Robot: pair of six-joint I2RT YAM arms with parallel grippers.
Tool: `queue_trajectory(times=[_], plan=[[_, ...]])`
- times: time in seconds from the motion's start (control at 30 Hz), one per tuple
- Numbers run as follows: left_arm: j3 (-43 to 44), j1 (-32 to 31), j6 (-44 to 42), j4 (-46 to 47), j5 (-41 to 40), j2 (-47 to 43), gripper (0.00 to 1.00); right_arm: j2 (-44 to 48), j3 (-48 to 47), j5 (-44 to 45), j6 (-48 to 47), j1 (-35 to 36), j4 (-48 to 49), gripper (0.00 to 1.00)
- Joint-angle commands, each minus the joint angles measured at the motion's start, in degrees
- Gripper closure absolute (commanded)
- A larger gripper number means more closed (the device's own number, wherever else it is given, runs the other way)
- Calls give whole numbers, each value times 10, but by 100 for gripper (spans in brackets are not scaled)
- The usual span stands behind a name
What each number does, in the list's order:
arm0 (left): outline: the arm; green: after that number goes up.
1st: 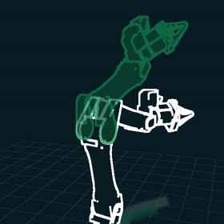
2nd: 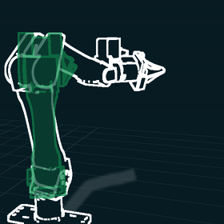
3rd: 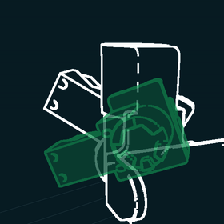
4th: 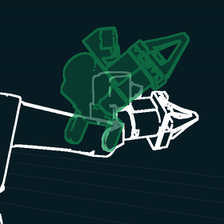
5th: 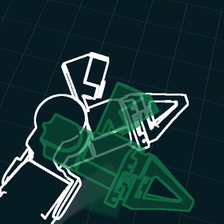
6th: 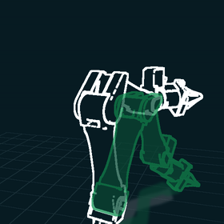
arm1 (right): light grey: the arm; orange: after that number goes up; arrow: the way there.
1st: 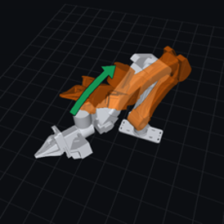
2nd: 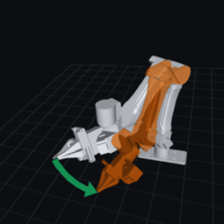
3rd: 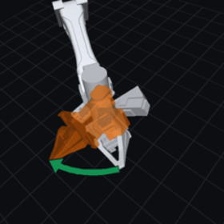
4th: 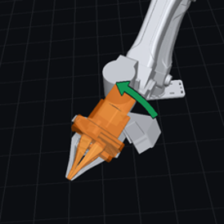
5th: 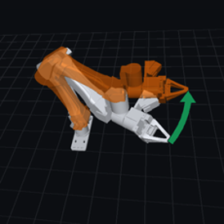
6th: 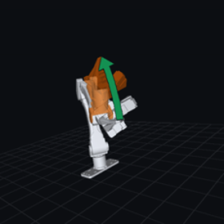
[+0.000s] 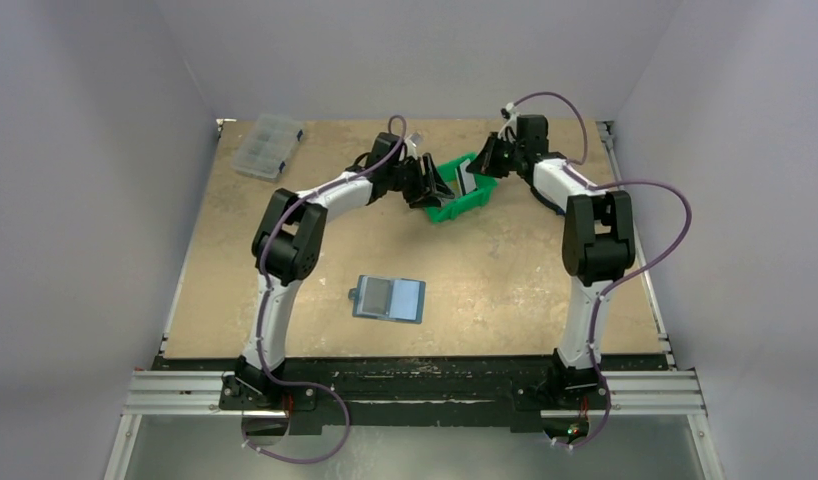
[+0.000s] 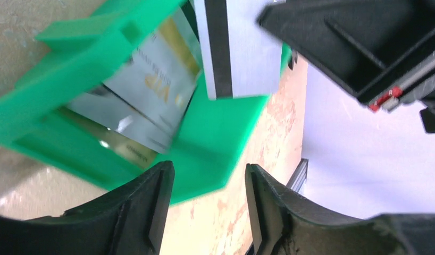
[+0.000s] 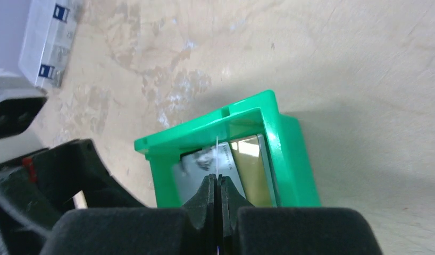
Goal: Put the credit cards into the card holder
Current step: Pick up the credit card from the storage box.
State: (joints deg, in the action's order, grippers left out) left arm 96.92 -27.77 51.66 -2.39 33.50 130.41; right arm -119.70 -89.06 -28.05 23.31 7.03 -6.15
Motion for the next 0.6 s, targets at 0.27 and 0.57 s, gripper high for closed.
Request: queue_trajectory(times=[0.27, 0.57], plan=[[-131, 46, -212, -198, -64, -304, 37, 181, 33, 122, 0, 28, 65, 100], [-377, 57, -270, -256, -138, -461, 40, 299, 187, -32, 104, 129, -46, 100]])
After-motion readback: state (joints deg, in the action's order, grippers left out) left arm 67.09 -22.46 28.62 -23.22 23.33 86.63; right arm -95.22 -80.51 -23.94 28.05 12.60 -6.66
